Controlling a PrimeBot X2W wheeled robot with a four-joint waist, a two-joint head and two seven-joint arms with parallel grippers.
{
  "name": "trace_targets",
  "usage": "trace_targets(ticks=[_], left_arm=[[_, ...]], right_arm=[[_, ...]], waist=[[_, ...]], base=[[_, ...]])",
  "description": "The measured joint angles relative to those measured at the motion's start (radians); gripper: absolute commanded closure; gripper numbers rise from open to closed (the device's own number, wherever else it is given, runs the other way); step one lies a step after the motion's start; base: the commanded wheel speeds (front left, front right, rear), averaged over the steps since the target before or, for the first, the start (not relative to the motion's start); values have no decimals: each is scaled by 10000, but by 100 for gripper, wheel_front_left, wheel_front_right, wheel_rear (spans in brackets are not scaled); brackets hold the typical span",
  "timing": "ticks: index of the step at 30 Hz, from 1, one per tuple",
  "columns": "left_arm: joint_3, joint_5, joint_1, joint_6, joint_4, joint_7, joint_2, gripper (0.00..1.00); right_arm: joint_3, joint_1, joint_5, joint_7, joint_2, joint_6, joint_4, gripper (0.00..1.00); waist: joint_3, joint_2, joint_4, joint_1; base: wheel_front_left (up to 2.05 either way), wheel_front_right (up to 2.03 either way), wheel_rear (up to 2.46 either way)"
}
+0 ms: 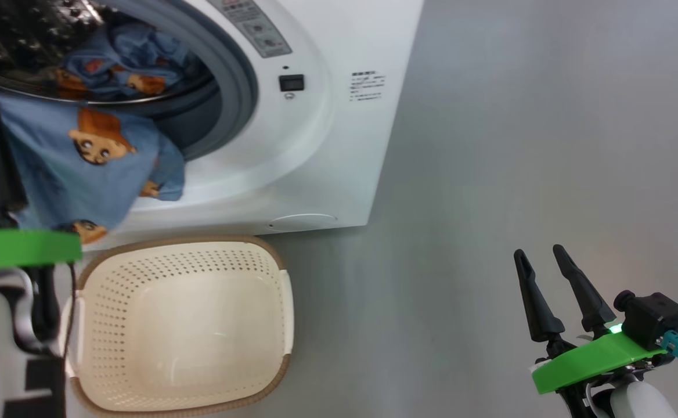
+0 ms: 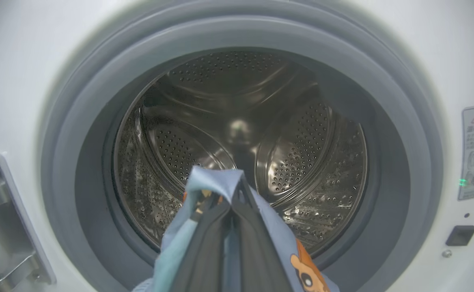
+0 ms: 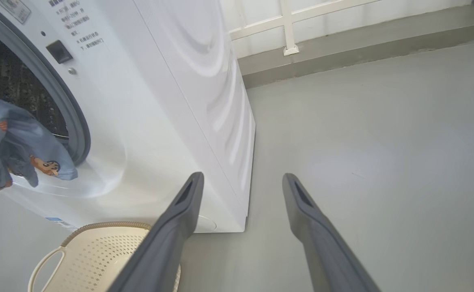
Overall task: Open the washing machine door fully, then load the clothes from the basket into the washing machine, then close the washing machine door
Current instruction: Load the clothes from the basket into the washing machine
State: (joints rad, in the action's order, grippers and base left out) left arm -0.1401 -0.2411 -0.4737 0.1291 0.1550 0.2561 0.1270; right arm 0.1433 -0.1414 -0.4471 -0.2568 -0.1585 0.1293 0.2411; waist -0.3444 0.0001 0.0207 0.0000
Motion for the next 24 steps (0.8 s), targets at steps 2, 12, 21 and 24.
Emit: trace_targets(ticks=[2,12,21,24], left_arm=[[13,10,-392,0,291,4,136,100],[627,127,-2379,0,3091,4,608,100],[686,-299,-4624,0,6562,4,1264,100],[805,-297,-5184,0,7469,4,1498,100]], right_arm=[[6,-25,0,0,27,0,0,0],[173,-215,0,0,242,0,2,0],[548,-549,-2,0,378,0,-6,0],[581,-567,-2,0,407,0,-6,0]], waist=[[-64,0,123,0],[-459,0,681,0],[-957,0,1275,0],[-1142,0,1446,0]], base=[[0,0,0],[0,0,0],[0,0,0],[0,0,0]])
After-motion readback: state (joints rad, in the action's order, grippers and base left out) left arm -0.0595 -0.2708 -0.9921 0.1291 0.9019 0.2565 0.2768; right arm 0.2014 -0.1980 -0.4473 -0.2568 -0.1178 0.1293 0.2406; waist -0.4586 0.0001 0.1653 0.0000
